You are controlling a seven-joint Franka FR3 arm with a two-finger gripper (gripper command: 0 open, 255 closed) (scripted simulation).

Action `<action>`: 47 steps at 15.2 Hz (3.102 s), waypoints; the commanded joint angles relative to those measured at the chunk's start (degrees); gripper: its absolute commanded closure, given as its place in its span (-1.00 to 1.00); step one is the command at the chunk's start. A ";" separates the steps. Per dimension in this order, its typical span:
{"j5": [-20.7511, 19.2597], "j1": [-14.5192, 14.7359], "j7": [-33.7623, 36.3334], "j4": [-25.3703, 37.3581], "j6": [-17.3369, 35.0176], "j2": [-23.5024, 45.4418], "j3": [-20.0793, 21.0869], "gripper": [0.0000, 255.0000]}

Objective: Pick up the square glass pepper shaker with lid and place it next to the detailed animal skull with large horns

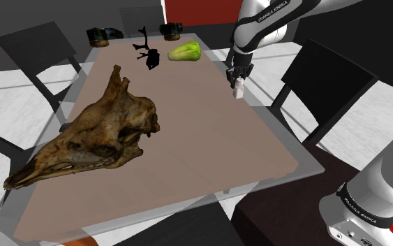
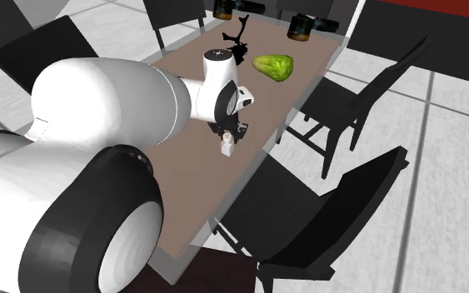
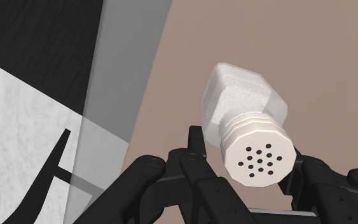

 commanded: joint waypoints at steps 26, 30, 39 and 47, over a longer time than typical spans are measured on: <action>-0.04 0.13 -0.44 13.73 -20.04 -6.30 0.06 1.00; -0.02 0.14 -0.53 16.55 -23.08 -6.52 0.07 1.00; 0.06 0.16 -0.76 23.81 -30.07 -6.25 0.08 1.00; 0.17 0.14 -1.00 31.54 -36.59 -5.05 0.07 1.00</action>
